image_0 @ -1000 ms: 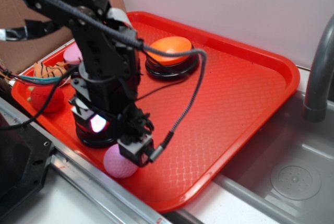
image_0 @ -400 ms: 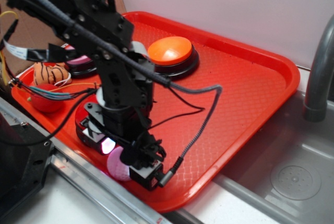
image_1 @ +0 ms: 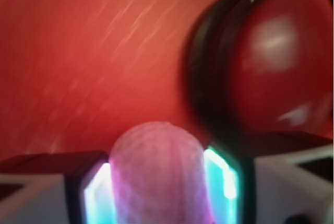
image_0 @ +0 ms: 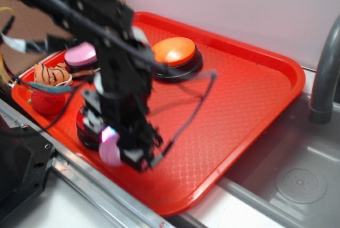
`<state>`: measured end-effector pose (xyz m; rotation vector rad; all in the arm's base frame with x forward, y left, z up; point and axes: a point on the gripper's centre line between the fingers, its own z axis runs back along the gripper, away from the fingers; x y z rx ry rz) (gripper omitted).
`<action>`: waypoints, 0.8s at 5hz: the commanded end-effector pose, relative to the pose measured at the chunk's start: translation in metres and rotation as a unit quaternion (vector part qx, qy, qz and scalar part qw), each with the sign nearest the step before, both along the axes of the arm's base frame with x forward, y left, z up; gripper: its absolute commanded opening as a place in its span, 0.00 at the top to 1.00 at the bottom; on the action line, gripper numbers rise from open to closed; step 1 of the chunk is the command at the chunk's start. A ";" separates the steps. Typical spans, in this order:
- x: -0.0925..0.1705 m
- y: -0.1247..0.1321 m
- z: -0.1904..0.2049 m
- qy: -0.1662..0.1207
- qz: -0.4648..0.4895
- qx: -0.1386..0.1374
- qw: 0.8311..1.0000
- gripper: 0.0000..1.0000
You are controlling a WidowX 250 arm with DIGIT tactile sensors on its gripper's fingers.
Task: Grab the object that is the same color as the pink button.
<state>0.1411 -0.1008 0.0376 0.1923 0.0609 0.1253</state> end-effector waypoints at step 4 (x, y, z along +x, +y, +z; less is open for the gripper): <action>0.056 0.118 0.132 -0.109 0.022 -0.082 0.990 1.00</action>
